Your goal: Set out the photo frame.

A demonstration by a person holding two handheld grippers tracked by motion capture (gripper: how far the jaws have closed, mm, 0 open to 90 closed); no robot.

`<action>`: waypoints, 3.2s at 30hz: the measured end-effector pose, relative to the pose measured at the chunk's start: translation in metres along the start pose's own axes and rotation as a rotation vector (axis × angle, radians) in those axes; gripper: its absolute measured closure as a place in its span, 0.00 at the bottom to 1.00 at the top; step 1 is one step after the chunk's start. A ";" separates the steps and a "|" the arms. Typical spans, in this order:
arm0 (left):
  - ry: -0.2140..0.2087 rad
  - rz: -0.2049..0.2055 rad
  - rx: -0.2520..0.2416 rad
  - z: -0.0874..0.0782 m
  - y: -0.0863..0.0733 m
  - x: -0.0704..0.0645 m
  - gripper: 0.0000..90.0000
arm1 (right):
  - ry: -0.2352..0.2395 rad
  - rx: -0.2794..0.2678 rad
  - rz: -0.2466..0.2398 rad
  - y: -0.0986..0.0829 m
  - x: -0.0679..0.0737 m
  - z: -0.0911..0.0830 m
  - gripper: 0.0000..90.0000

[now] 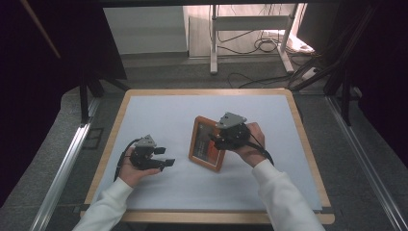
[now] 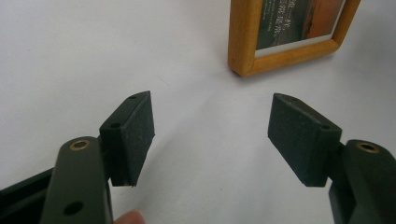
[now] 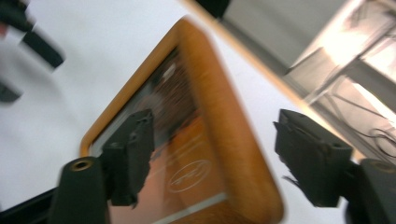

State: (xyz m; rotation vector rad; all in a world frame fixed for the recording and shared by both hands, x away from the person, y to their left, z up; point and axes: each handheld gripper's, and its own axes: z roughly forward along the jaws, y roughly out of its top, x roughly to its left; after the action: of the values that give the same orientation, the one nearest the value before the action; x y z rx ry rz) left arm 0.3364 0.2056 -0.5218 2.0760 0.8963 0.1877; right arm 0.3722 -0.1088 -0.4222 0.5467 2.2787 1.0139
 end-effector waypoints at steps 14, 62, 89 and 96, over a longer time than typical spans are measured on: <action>-0.002 0.007 0.004 0.001 0.000 0.000 0.35 | -0.015 -0.105 0.128 -0.018 0.013 -0.049 0.33; -0.004 0.002 0.006 0.001 -0.001 0.000 0.35 | 0.199 0.124 0.128 -0.079 0.079 0.021 1.00; -0.007 0.001 0.014 0.004 -0.002 0.000 0.35 | 0.154 0.113 0.144 -0.089 0.056 0.013 1.00; -0.005 0.001 0.015 0.005 -0.002 0.001 0.35 | 0.145 0.111 0.146 -0.091 0.052 0.013 1.00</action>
State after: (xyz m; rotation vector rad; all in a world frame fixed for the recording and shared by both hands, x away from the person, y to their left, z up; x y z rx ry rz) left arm 0.3384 0.2038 -0.5265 2.0905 0.8961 0.1771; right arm 0.3298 -0.1294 -0.5164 0.7165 2.4641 1.0304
